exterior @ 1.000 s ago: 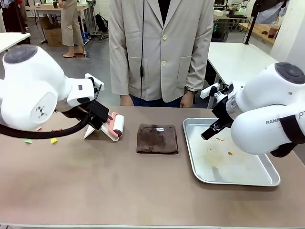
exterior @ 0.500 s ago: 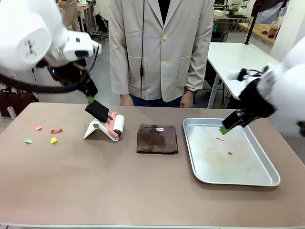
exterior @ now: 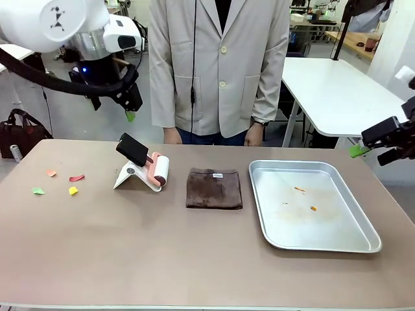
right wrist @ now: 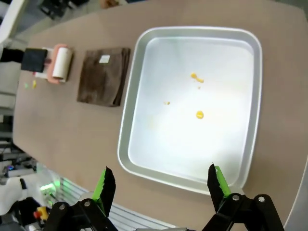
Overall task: Clean the surface of the table.
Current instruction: Hold the Lint Roller with your left hand and the towel with your right hand.
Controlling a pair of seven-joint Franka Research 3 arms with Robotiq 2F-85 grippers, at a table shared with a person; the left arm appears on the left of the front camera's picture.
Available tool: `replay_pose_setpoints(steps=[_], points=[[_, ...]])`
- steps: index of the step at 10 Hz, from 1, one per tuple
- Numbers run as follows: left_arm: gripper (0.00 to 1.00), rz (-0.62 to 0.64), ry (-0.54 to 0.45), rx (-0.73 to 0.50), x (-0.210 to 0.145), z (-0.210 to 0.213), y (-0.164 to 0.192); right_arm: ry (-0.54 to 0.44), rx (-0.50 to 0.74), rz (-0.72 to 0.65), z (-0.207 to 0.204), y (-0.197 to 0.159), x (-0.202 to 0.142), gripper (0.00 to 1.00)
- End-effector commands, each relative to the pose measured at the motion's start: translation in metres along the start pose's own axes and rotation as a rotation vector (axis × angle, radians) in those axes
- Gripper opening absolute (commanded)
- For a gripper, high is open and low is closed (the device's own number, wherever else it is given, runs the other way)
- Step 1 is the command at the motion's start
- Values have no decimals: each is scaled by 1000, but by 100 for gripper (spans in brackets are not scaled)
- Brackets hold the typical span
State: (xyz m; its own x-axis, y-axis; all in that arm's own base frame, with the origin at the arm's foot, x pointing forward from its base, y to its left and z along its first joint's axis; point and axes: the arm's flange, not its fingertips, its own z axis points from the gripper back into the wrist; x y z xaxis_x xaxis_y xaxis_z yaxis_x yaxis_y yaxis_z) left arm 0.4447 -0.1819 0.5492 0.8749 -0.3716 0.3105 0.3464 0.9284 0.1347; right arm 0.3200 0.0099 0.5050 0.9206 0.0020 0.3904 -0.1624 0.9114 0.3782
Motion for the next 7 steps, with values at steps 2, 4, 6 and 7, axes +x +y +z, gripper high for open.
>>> replay_pose_setpoints(steps=[2,4,6,7], points=[[100,-37,-33,4,-16,-4,6,-4,74,-17,-35,-9,-19,100],[100,-37,-33,4,-16,-4,6,8,31,-10,-5,-2,1,100],[100,-37,-33,4,-16,-4,6,8,31,-10,-5,-2,1,100],[100,-37,-33,4,-16,-4,6,8,31,-10,-5,-2,1,100]])
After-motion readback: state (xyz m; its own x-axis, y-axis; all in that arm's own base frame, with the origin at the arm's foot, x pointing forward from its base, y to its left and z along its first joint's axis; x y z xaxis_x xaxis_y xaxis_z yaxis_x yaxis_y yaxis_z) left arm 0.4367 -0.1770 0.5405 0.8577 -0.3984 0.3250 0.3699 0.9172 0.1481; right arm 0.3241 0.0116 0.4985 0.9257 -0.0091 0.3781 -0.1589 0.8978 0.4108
